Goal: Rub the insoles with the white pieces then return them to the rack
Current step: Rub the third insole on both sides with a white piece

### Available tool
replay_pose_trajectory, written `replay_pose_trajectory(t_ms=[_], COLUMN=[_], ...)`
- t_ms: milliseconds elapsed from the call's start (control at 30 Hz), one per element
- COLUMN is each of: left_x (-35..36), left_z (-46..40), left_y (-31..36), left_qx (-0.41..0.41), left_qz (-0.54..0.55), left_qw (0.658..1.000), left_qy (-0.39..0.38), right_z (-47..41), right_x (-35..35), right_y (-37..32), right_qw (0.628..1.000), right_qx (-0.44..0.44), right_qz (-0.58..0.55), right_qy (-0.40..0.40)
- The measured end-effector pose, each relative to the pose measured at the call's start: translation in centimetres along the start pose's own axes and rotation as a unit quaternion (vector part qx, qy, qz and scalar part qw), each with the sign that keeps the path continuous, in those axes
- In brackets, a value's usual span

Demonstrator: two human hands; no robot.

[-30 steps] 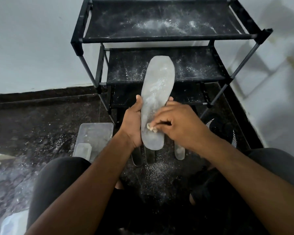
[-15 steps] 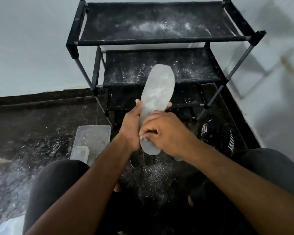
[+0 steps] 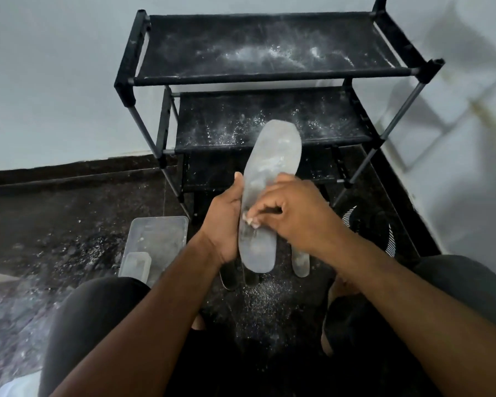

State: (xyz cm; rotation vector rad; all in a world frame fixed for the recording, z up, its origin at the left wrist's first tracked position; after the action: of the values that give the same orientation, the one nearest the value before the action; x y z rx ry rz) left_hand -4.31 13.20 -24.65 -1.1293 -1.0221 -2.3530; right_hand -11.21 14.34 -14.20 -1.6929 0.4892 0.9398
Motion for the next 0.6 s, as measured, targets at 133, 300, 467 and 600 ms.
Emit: replay_pose_trajectory(t_ms=[133, 300, 467, 600], left_x=[0.5, 0.3, 0.4, -0.2], left_z=[0.2, 0.3, 0.0, 0.0], left_y=[0.1, -0.1, -0.5, -0.3], left_qx=[0.005, -0.009, -0.022, -0.023], left_qz=[0.004, 0.006, 0.036, 0.023], left_qw=[1.0, 1.0, 0.999, 0.999], left_qy=[0.002, -0.007, -0.018, -0.016], right_z=[-0.4, -0.1, -0.4, 0.4], right_x=[0.2, 0.5, -0.2, 1.4], right_y=[-1.1, -1.0, -1.3, -1.6], right_qw=[0.996, 1.0, 0.995, 0.996], right_qx=[-0.012, -0.021, -0.026, -0.029], right_qz=[0.067, -0.012, 0.056, -0.058], right_qy=[0.05, -0.005, 0.081, -0.056])
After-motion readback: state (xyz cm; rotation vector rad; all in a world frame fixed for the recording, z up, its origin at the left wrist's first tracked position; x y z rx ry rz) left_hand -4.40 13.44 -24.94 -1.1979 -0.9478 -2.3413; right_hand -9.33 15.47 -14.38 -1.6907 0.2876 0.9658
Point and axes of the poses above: each hand's wrist, its own z-axis away from the middle knuckle, its own x-axis out of the palm, y = z × x, the point moved 9 cm from there along -z, towards the middle knuckle, and after that the axes turned 7 degrees about z, right-handed, at the moved point
